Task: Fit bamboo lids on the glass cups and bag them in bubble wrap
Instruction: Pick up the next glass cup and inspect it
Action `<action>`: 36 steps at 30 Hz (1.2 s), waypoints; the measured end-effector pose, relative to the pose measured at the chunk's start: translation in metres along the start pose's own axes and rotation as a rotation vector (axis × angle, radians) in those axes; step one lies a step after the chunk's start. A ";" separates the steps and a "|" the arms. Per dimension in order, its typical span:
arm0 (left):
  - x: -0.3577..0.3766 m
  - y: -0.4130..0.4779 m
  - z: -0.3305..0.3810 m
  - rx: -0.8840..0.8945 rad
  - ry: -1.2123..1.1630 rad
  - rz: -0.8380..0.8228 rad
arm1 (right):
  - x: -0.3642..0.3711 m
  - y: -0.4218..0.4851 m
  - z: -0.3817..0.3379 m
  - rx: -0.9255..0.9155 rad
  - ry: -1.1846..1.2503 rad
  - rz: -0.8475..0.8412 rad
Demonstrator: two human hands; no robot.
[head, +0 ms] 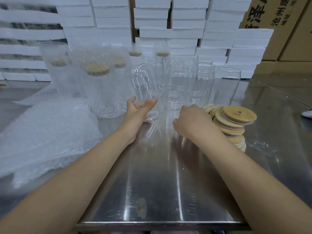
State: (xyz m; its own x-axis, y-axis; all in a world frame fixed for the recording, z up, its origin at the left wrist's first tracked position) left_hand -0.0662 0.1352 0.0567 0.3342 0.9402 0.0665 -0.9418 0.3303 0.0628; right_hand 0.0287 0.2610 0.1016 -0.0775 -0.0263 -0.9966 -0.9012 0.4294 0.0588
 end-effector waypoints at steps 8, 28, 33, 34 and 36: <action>-0.002 0.000 0.000 -0.018 -0.064 -0.008 | 0.005 -0.004 -0.001 -0.001 -0.088 -0.064; -0.003 0.001 -0.002 0.031 0.028 0.115 | -0.007 -0.021 -0.026 -0.337 0.330 -0.116; -0.003 0.001 -0.003 0.043 0.048 0.119 | -0.011 -0.014 -0.014 -0.318 0.262 -0.122; -0.003 0.001 -0.003 0.045 0.056 0.117 | -0.009 -0.013 -0.012 -0.313 0.248 -0.151; -0.003 0.001 -0.003 0.044 0.067 0.119 | -0.007 -0.013 -0.013 -0.329 0.344 -0.246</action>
State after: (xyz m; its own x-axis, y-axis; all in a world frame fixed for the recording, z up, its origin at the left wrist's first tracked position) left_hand -0.0682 0.1326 0.0537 0.2160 0.9763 0.0092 -0.9715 0.2140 0.1018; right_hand 0.0352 0.2439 0.1083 0.0675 -0.4088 -0.9101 -0.9922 0.0687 -0.1044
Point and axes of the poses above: each hand's wrist, its own y-axis towards the middle knuckle, its own x-axis out of the palm, z = x × y, the point moved 1 cm from there along y, towards the middle knuckle, and after that the axes turned 4 degrees about -x, right-handed, at the moved point
